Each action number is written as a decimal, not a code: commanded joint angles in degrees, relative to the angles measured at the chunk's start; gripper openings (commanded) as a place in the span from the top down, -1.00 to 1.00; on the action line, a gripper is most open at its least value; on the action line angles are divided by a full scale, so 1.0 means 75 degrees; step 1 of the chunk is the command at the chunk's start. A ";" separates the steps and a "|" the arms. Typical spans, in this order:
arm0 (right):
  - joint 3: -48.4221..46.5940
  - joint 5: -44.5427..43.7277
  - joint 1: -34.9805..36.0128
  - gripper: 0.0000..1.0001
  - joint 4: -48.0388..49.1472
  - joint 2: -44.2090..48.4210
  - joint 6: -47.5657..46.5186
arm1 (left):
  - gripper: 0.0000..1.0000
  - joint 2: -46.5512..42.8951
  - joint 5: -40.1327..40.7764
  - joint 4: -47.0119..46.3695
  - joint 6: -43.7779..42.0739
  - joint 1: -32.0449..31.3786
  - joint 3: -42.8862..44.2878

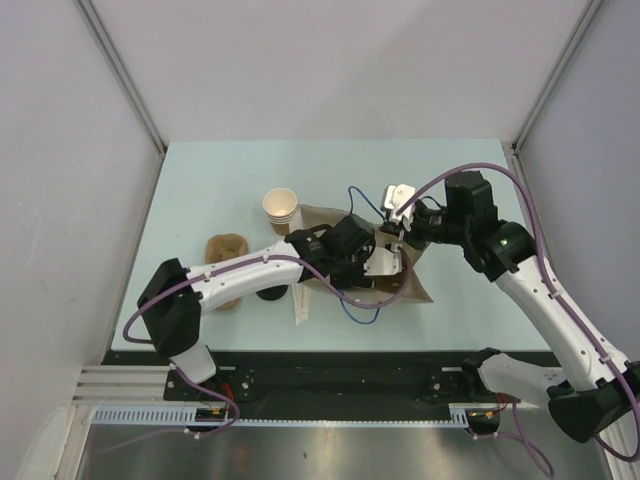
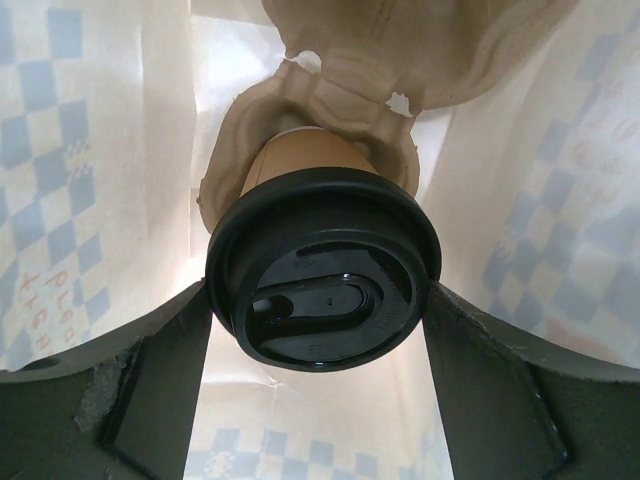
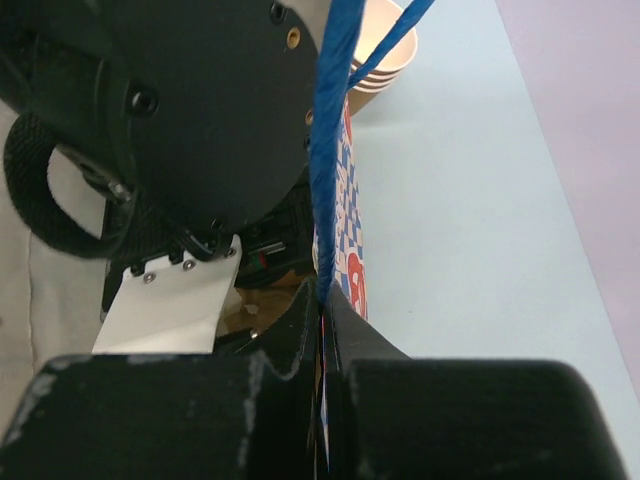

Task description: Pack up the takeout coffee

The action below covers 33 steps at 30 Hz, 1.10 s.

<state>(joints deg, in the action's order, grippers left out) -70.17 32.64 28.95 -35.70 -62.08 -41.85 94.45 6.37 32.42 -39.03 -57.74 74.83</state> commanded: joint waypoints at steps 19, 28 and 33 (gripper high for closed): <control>-0.0007 0.2022 -0.1867 1.00 0.1174 -0.1518 0.0704 | 0.85 0.2558 -0.1845 0.2274 -0.0234 0.0971 0.3510; -0.0007 0.2421 -0.2313 1.00 0.1561 -0.1975 0.1149 | 0.87 0.3050 -0.2080 0.2356 -0.0363 0.1030 0.3558; -0.0007 0.2538 -0.2383 1.00 0.1573 -0.2046 0.1185 | 0.89 0.3308 -0.2185 0.2321 -0.0398 0.1089 0.3652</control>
<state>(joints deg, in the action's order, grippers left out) -70.17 48.21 11.16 -23.92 -76.53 -34.63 114.78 -7.31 49.47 -41.06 -50.04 102.06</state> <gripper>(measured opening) 0.012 0.830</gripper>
